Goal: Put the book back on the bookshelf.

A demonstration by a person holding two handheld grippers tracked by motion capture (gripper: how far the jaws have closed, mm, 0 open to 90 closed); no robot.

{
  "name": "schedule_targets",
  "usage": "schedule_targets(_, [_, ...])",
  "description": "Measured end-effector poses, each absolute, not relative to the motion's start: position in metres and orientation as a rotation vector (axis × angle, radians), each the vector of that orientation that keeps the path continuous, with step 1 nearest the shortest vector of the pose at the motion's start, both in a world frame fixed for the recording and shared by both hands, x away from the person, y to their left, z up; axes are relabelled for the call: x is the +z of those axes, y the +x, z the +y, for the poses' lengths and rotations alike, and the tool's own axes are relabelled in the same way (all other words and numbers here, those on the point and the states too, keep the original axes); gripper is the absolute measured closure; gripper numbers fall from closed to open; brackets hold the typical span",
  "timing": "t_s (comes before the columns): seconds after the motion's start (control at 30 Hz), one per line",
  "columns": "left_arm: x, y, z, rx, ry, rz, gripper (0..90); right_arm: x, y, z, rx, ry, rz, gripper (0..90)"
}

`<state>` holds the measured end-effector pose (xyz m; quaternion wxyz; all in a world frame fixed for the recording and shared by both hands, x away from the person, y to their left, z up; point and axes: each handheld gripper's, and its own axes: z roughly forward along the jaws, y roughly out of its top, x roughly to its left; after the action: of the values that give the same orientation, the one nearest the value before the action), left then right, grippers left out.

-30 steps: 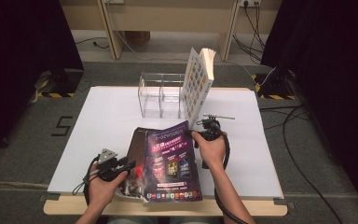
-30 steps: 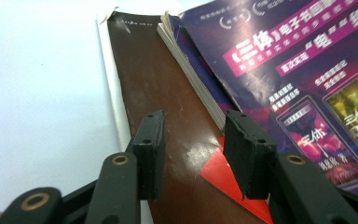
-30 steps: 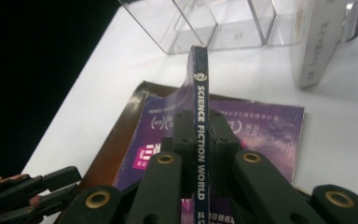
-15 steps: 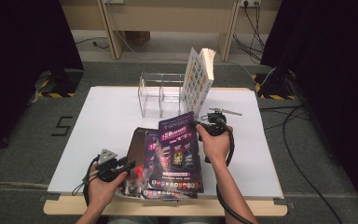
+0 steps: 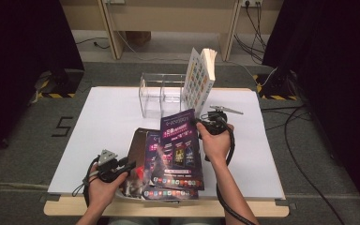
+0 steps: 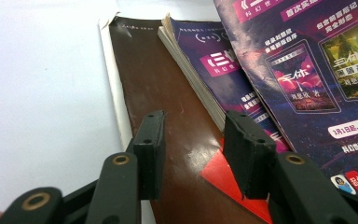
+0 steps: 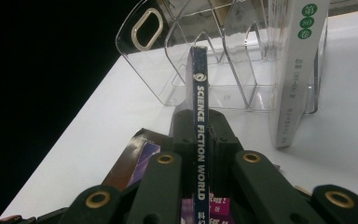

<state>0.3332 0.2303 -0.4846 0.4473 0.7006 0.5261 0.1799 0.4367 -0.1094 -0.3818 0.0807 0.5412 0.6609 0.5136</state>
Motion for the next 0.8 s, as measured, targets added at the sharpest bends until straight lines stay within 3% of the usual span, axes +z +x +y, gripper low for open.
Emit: schedule_targets(0.8, [-0.4839, 0.3322, 0.2308, 0.449, 1.732, 1.301, 58.4, -0.3733, 0.4339, -0.106, 1.573, 1.549, 1.918, 84.9])
